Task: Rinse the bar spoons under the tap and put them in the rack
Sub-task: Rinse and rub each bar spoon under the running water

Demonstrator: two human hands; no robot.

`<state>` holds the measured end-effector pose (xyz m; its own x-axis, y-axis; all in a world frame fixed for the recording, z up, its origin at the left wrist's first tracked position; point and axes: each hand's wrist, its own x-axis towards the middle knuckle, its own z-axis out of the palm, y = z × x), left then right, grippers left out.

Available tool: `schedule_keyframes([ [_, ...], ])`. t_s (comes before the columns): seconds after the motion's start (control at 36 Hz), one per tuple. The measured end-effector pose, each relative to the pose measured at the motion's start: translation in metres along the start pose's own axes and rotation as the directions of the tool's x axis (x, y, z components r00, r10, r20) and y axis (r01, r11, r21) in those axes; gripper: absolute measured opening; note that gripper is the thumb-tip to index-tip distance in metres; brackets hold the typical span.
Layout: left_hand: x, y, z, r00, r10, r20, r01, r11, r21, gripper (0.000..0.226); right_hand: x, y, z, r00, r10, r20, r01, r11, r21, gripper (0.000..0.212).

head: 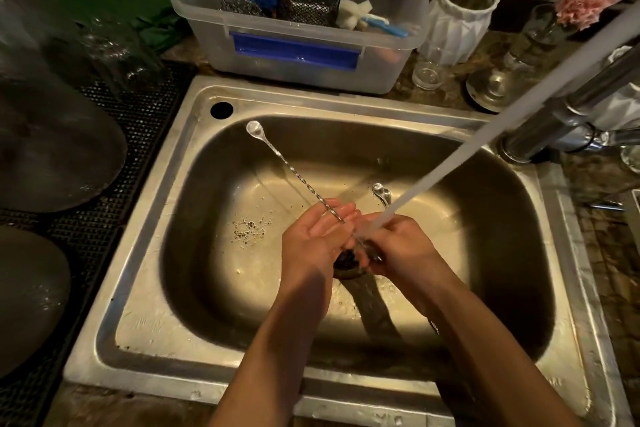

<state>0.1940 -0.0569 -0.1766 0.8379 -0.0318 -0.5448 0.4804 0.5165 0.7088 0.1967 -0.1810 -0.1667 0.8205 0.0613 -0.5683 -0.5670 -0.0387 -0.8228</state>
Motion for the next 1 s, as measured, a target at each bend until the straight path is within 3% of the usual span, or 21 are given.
schedule_keyframes([
  [0.25, 0.001, -0.008, 0.002, 0.998, -0.016, -0.056, 0.022, 0.994, 0.107, 0.017, -0.010, 0.009, -0.008, 0.997, -0.068, -0.022, 0.064, 0.987, -0.145, 0.019],
  [0.53, -0.008, -0.004, 0.005, 0.988, -0.108, -0.111, 0.112, 0.993, 0.031, 0.016, -0.025, 0.020, -0.022, 0.996, -0.047, -0.078, 0.026, 0.968, -0.251, 0.021],
  [0.69, -0.006, -0.001, 0.001, 0.976, -0.163, -0.143, 0.148, 0.983, -0.107, 0.014, -0.041, 0.025, -0.035, 0.993, -0.022, -0.117, -0.015, 0.954, -0.299, 0.024],
  [0.86, -0.004, 0.000, -0.001, 0.966, -0.213, -0.147, 0.180, 0.961, -0.209, 0.020, -0.061, 0.024, -0.047, 0.987, -0.099, -0.128, 0.053, 0.945, -0.323, 0.011],
  [1.0, -0.002, 0.002, -0.003, 0.961, -0.197, -0.194, 0.156, 0.966, -0.208, 0.025, -0.077, 0.029, -0.059, 0.984, -0.149, -0.102, 0.085, 0.881, -0.465, 0.007],
])
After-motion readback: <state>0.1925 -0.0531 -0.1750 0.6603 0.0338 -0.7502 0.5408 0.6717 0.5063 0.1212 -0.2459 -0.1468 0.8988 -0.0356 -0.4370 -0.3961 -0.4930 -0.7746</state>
